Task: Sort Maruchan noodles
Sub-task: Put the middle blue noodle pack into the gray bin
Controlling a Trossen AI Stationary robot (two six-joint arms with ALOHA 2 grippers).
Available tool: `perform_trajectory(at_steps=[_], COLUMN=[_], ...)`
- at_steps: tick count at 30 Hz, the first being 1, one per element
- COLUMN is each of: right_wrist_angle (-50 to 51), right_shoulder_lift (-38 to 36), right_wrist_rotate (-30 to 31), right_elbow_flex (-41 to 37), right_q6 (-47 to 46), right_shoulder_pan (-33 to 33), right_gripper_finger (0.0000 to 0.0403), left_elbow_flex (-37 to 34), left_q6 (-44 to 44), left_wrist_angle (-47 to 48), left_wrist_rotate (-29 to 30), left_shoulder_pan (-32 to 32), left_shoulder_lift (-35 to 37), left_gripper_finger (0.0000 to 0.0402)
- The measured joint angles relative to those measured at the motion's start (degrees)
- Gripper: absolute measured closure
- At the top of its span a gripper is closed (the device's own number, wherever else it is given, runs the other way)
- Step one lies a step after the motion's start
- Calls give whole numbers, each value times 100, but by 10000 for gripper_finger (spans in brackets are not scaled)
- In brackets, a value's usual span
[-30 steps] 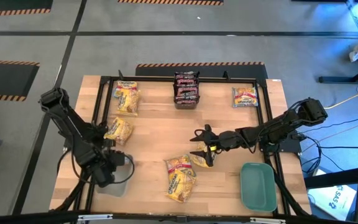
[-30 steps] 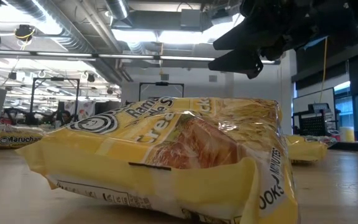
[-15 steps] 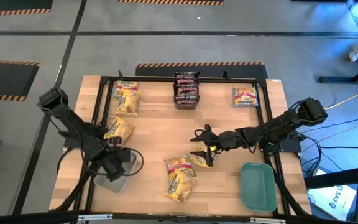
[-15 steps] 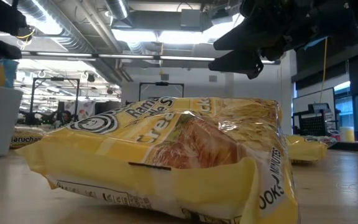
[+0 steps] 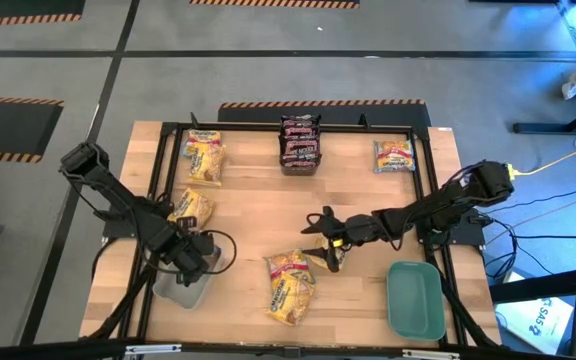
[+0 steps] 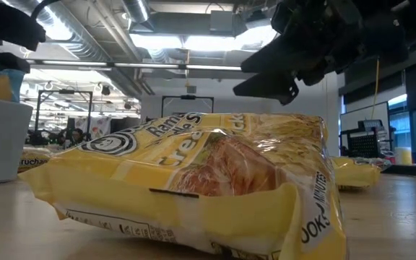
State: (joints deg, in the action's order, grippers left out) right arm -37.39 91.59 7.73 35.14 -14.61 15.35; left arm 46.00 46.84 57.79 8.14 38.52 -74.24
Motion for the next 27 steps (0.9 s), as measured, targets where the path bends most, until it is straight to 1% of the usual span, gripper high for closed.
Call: perform_trajectory(at_steps=[5, 8, 11, 15, 19, 21, 27], right_wrist_angle=[0, -4, -5, -28, -26, -26, -26], right_shoulder_lift=[9, 9, 9, 9, 9, 9, 9], right_wrist_rotate=[-89, -130, -130, -127, -130, -130, -130], right_elbow_flex=[0, 0, 0, 0, 0, 0, 0], right_q6=[-2, -8, -7, -7, -7, -9, -7], right_shoulder_pan=[2, 2, 2, 1, 0, 2, 0], right_gripper_finger=[132, 132, 132, 132, 132, 132, 132], left_elbow_flex=[15, 167, 336, 371, 371, 371, 402], left_q6=[-487, -826, -1268, -1733, -1747, -1747, -1598], left_wrist_angle=[165, 196, 264, 344, 548, 565, 607], left_wrist_rotate=[-32, -32, 191, 650, 1100, 1227, 1182], left_shoulder_pan=[-48, -43, -41, -41, -41, -41, -41], left_shoulder_lift=[0, 0, 0, 0, 0, 0, 0], left_gripper_finger=[248, 247, 247, 247, 245, 245, 244])
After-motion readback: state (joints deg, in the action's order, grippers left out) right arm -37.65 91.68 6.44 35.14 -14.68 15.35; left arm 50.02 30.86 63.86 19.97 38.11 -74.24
